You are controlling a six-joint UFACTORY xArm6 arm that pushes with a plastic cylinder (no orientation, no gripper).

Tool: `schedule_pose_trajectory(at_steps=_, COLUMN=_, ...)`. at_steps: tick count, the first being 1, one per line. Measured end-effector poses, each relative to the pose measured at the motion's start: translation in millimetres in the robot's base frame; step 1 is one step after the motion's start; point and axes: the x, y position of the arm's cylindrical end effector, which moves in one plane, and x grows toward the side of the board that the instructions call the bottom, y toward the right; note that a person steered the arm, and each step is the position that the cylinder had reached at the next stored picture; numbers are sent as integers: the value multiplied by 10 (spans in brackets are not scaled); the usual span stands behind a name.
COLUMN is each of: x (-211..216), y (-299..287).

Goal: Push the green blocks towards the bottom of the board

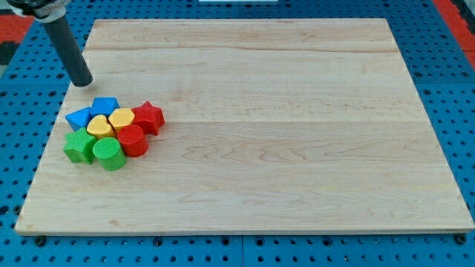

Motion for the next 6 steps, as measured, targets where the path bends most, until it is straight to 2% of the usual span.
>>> schedule_pose_trajectory(at_steps=3, x=94, y=-290)
schedule_pose_trajectory(at_steps=6, x=1288, y=-373)
